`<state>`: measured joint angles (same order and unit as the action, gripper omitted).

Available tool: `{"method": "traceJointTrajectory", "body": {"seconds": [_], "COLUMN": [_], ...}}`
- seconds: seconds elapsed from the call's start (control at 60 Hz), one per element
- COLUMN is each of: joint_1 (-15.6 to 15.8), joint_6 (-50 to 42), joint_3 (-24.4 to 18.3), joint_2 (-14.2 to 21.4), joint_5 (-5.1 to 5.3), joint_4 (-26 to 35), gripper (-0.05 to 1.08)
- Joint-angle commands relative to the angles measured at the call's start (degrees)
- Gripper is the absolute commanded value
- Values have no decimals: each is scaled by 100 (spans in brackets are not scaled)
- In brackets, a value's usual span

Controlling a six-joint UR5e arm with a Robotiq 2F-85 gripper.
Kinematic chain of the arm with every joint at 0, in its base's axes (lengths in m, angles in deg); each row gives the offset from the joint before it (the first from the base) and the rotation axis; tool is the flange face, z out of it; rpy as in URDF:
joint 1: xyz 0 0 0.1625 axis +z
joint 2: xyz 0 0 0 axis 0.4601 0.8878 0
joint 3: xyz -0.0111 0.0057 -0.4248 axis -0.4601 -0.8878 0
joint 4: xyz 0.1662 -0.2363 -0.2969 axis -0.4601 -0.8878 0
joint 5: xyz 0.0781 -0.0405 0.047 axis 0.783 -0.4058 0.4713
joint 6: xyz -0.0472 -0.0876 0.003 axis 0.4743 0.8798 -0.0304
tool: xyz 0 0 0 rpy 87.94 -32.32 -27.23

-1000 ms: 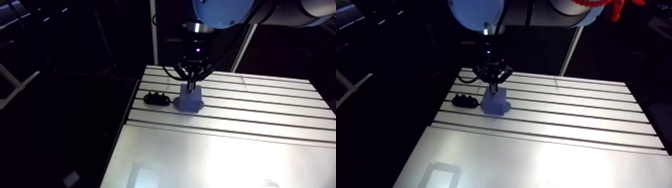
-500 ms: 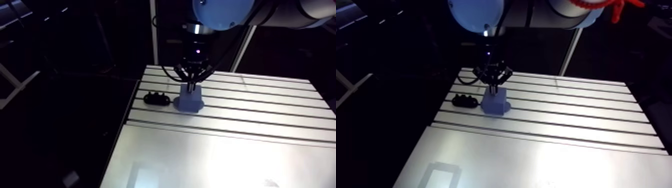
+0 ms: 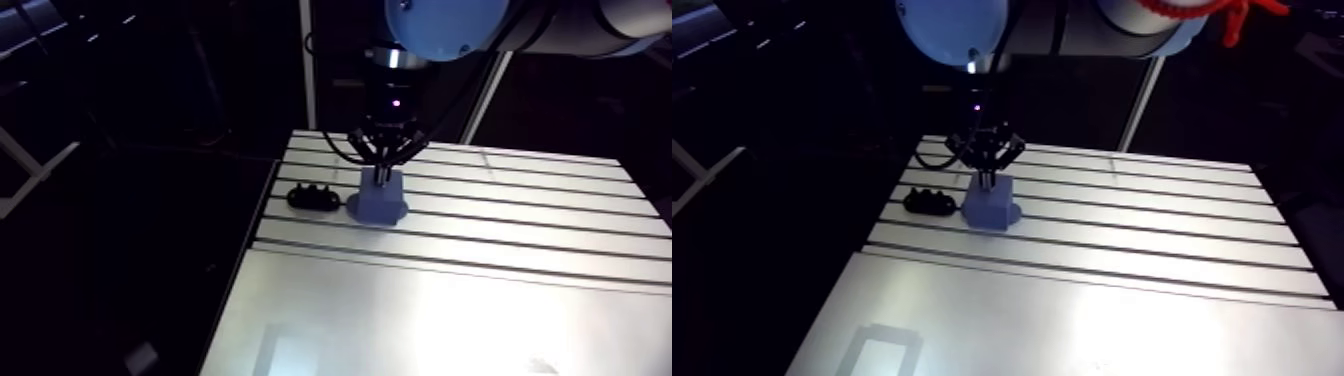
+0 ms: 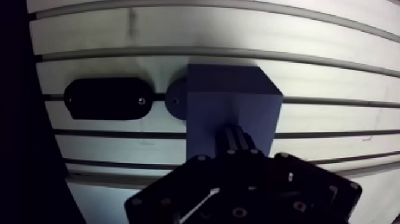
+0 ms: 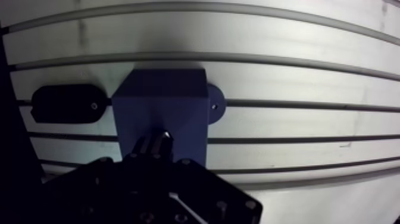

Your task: Pick up the M10 bolt and insert it into the hex recess until seated.

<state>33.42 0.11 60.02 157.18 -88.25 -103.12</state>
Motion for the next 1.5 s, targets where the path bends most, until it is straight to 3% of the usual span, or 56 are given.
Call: {"method": "traceJointTrajectory", "body": {"seconds": [0.017,1.017,1.5], "joint_1": [-4,4,127], "joint_6": [1,1,64], "joint_3": [-5,-38,-374], "joint_2": [0,8,310], "joint_5": [1,26,2], "joint_4": [0,7,380], "gripper": [108,108,108]}}
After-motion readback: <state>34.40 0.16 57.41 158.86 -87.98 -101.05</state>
